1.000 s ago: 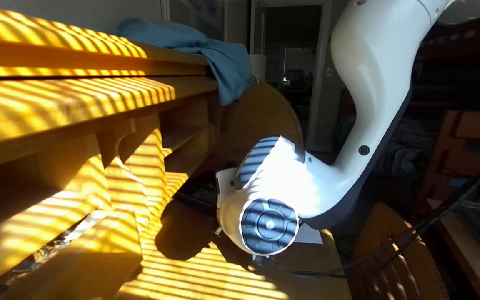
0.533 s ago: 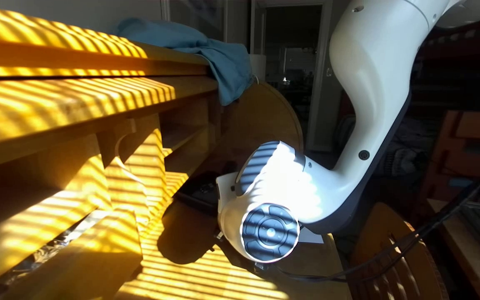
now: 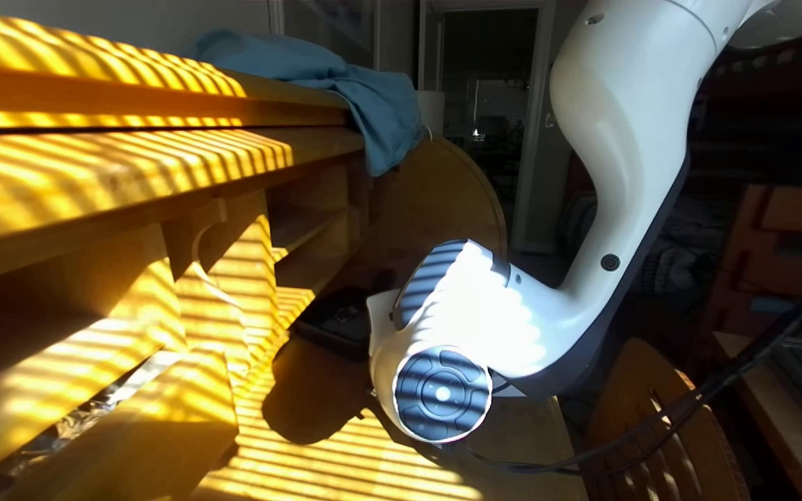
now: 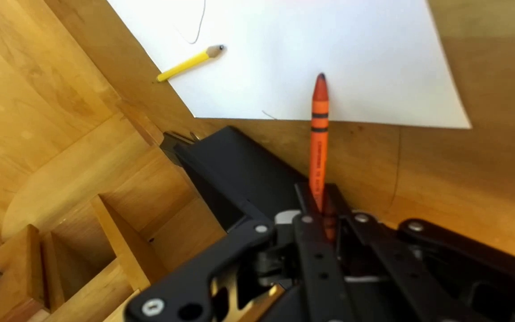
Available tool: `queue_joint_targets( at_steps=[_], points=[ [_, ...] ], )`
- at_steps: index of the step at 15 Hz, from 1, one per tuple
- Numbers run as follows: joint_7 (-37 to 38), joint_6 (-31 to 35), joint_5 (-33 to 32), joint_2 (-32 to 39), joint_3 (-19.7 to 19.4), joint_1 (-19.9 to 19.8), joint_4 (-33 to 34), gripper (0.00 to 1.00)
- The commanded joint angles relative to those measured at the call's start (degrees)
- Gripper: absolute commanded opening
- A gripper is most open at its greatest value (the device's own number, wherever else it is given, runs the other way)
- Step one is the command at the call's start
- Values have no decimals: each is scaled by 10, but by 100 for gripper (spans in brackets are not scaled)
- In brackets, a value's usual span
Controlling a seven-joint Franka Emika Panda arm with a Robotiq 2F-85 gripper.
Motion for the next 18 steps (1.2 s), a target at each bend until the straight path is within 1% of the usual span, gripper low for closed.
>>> queue_joint_targets(
  at_steps=[1,18],
  points=[
    [-12,-20,38,15,-3,7,14,2],
    [8,-55,100,-4,-19,3,-10,2]
  ],
)
